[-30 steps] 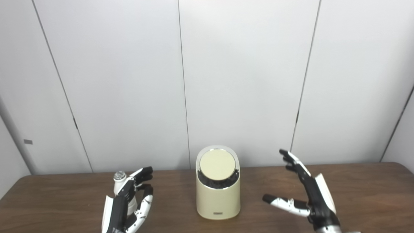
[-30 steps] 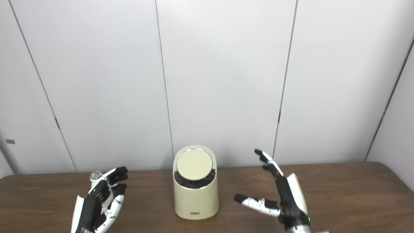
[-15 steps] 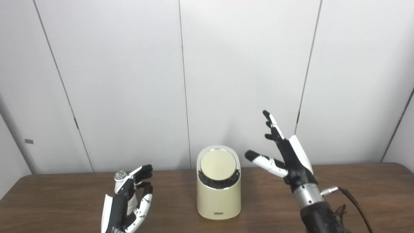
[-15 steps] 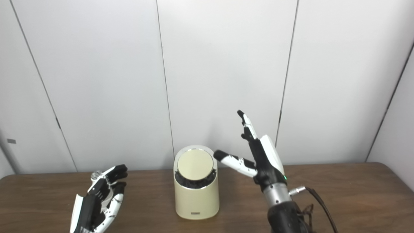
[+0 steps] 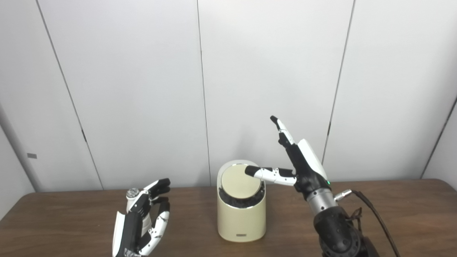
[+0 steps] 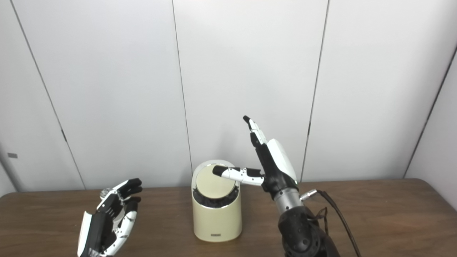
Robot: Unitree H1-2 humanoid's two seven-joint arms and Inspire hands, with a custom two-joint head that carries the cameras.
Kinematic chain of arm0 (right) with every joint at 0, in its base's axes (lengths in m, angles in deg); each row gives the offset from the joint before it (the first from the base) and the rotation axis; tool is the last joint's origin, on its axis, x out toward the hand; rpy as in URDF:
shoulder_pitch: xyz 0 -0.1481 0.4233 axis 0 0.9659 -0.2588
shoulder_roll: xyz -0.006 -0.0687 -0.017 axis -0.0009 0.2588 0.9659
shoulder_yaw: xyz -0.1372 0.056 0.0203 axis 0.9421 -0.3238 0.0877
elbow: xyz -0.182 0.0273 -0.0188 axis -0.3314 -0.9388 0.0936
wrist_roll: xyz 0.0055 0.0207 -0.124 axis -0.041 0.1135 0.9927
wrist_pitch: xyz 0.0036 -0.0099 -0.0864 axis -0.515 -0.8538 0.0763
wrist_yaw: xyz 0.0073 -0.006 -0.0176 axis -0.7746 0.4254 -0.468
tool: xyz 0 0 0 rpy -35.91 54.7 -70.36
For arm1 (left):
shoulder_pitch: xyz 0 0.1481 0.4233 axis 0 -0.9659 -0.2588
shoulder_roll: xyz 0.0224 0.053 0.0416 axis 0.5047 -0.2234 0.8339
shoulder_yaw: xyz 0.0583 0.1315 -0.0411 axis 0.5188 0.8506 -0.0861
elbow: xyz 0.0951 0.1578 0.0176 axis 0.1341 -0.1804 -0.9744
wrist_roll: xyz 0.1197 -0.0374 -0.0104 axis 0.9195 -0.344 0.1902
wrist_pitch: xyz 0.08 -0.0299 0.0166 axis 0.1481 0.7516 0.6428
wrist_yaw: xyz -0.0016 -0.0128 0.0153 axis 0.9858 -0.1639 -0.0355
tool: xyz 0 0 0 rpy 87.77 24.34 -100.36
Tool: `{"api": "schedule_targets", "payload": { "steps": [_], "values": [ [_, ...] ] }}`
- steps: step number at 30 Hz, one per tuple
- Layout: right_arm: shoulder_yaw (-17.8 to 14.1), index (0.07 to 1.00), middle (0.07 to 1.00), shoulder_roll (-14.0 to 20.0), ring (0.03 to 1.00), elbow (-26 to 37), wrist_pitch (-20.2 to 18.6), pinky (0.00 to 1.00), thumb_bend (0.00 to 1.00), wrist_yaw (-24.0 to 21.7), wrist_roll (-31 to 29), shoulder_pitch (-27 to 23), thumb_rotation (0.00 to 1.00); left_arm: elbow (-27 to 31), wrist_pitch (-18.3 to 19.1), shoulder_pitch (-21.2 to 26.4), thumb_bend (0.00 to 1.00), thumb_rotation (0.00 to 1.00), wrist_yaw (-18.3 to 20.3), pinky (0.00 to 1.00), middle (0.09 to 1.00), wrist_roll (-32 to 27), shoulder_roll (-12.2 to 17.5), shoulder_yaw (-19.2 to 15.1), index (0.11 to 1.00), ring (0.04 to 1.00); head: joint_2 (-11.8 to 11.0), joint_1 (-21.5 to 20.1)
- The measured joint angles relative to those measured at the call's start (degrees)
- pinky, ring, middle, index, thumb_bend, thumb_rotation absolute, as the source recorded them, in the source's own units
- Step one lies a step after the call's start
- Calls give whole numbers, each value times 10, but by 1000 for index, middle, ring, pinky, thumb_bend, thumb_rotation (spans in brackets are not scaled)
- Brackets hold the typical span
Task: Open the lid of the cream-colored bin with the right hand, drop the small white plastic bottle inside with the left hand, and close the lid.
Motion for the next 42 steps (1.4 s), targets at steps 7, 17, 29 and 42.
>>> {"api": "schedule_targets", "payload": {
  "steps": [7,17,29,42],
  "values": [
    [16,1000,1000,-6,1000,-25,-9,899,1000,1,33,-13,464,9,1,0,255,443,6,679,789,0,-9,-4,782,763,3,4],
    [39,1000,1000,-11,1000,-61,-42,901,995,1,78,-19,415,13,4,-1,247,418,17,664,784,-2,-13,-10,774,756,4,5],
    [49,1000,1000,-6,1000,-90,-42,966,954,14,115,-20,210,18,14,-1,251,426,22,670,789,-3,-16,-13,778,760,4,6],
    [52,991,1000,-5,1000,-104,-42,921,809,28,129,-26,254,18,14,-2,249,419,22,662,785,-3,-17,-14,777,754,3,6]
  ]
}}
